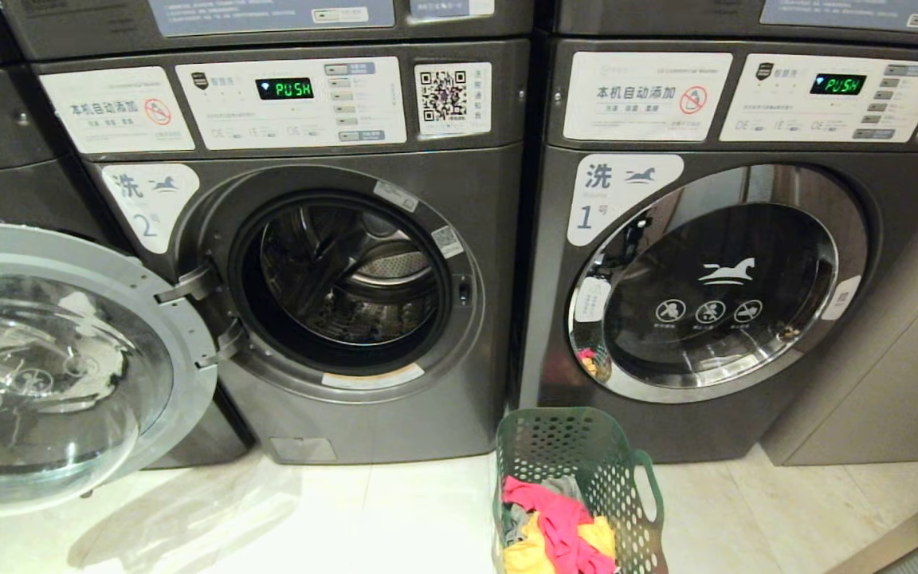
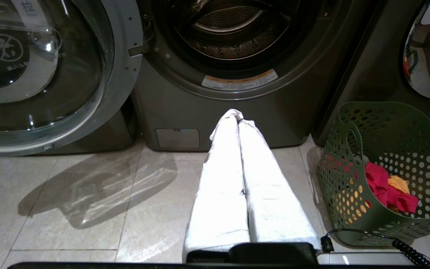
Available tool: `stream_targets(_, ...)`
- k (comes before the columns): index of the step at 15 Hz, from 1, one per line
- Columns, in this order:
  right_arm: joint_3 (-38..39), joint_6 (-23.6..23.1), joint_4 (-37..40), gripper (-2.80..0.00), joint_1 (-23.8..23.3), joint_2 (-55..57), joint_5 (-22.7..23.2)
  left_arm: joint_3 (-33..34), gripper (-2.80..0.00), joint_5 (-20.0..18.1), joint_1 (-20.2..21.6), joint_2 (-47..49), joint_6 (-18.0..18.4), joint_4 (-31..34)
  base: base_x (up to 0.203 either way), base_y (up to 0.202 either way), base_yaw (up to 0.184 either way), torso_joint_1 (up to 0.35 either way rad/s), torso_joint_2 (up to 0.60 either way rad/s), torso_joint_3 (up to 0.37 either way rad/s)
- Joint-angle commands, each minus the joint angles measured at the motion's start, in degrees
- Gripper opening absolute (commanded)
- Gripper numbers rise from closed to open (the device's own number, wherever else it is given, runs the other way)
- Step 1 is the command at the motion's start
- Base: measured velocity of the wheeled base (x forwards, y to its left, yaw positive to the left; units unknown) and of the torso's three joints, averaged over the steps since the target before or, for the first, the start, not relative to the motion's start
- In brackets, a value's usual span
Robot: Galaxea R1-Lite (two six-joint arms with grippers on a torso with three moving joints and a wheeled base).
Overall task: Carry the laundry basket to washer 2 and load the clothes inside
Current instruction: Place the clothes into the washing machine
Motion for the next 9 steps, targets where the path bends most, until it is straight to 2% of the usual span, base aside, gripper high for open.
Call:
stream_targets(1, 0.00, 0.01, 0.00, -2.80, 0.00, 0.00, 0.02, 0.00, -2.80, 0.01, 0.04, 0.09, -0.07, -0.01, 0.000, 0.193, 0.002, -0.002, 0.00, 0.006)
stream_targets(9, 0.00, -0.08, 0.00, -2.80, 0.00, 0.00, 0.02, 0.00, -2.80, 0.01, 0.04, 0.09, -0.07, -0.01, 0.000, 0.196, 0.000, 0.003, 0.00, 0.004)
